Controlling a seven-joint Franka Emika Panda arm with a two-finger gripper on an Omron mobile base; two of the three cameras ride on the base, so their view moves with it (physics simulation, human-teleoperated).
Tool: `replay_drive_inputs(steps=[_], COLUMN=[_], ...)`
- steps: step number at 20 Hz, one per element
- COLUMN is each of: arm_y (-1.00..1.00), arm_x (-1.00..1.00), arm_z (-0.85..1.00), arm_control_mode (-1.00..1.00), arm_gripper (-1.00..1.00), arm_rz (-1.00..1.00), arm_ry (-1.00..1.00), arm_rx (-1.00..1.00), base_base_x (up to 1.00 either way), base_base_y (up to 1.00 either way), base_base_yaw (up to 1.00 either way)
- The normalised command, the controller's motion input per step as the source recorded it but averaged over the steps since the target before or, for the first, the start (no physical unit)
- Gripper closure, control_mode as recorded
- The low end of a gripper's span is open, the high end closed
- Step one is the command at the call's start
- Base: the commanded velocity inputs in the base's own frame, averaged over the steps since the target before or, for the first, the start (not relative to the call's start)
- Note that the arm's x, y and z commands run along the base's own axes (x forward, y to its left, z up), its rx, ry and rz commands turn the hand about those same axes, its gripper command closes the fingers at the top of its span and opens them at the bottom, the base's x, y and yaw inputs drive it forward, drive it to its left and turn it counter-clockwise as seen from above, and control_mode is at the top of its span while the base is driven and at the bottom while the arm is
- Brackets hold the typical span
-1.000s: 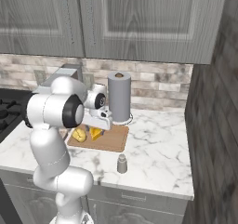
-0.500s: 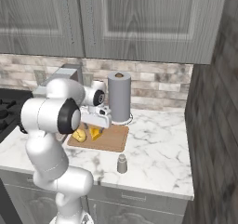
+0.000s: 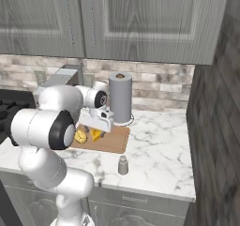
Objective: Retrieve the reheated potato from the microwave, then place the potato, cheese, and condiment on the cutting board.
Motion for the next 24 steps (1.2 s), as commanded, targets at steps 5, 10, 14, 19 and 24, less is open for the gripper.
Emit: replay_drive_inputs(steps=[5,10,14,19,24], arm_y=[-0.2,-0.21,-0.23,-0.24,-0.3], arm_x=[-0.49,-0.54,-0.57,-0.5,-0.34], arm_z=[0.23,0.25,0.2,0.19,0.22], arm_control_mode=[-1.0,-1.0,-1.0,-1.0,-1.0], arm_gripper=[-1.0,-1.0,-1.0,-1.0,-1.0], arm_rz=[-0.02,0.0,0.0,0.0,0.0], arm_ry=[0.0,-0.07,-0.21,-0.28,-0.22], arm_rx=[0.0,0.0,0.0,0.0,-0.03], base_base_x=[0.0,0.0,0.0,0.0,0.0], base_base_y=[0.0,0.0,0.0,0.0,0.0], base_base_yaw=[0.0,0.0,0.0,0.0,0.0])
